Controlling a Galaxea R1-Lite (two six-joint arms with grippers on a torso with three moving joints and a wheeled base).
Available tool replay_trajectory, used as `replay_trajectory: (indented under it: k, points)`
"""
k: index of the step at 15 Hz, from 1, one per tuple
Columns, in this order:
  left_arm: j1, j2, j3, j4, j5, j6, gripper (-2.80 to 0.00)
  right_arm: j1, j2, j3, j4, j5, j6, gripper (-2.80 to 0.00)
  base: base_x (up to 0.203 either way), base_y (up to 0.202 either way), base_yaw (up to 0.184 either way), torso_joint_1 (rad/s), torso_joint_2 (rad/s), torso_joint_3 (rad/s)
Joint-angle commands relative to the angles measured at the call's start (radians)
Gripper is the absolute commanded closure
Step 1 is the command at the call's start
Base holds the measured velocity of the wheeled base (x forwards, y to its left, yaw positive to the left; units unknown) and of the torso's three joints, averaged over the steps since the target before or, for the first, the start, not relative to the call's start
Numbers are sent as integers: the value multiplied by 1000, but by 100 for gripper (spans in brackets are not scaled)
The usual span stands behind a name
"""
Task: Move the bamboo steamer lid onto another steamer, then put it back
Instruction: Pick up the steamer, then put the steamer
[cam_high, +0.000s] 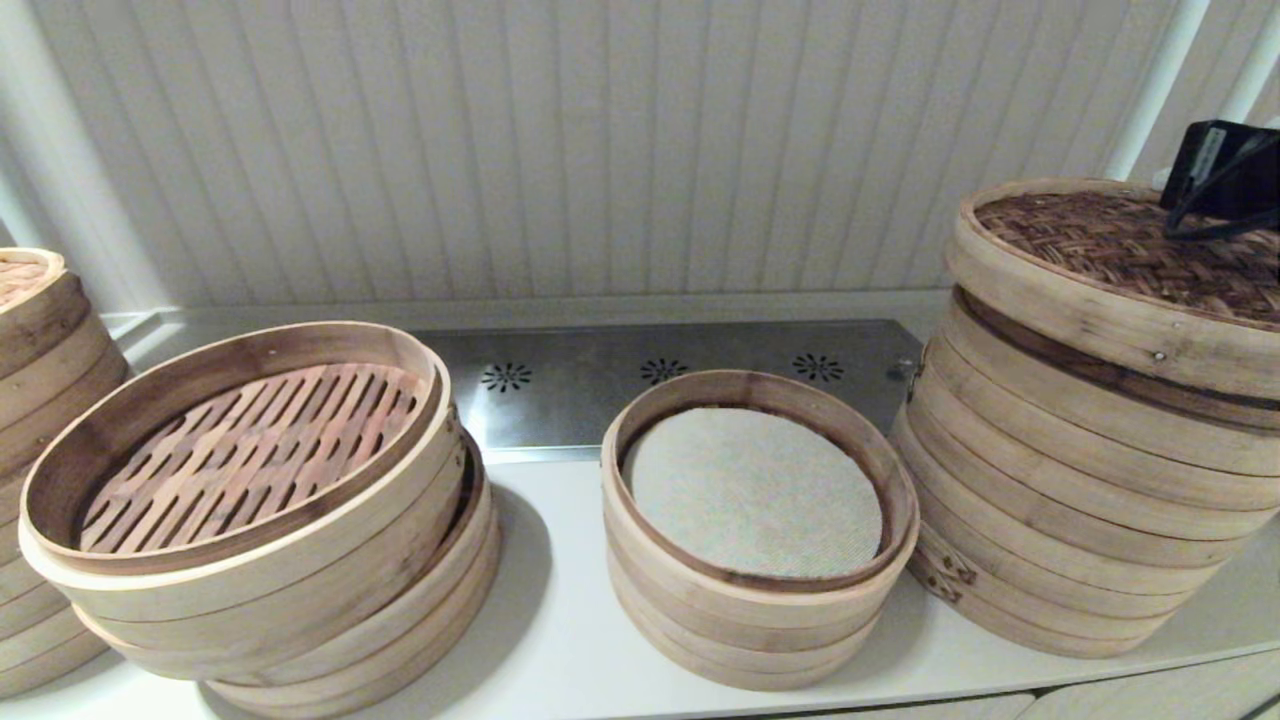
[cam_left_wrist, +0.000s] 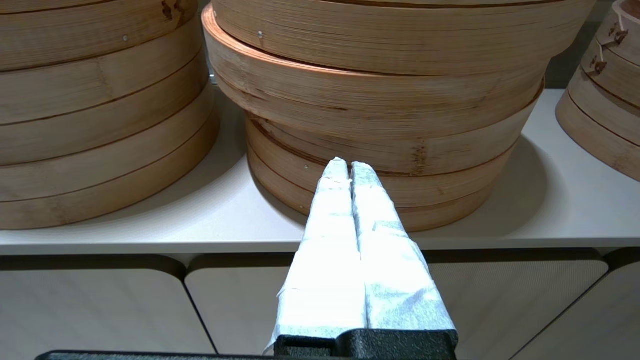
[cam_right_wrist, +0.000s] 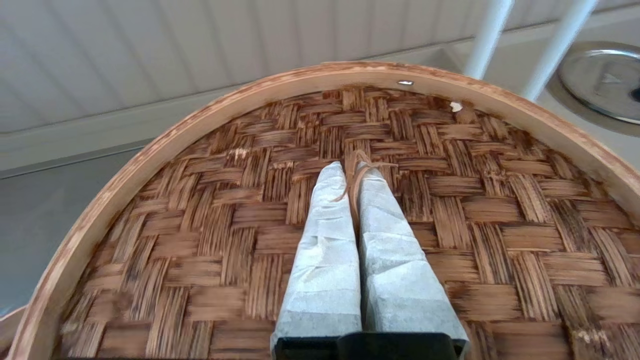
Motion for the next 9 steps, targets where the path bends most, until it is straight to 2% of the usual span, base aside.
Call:
replay_trajectory:
  k: [1, 9]
  points:
    - [0, 0, 0, 0, 0, -1, 0, 35, -2, -21, 29, -1, 8, 0, 0, 0, 0, 0, 0, 0]
    - [0, 0, 1, 0, 0, -1, 0, 167, 8, -43, 70, -1, 44, 0, 0, 0, 0, 0, 0, 0]
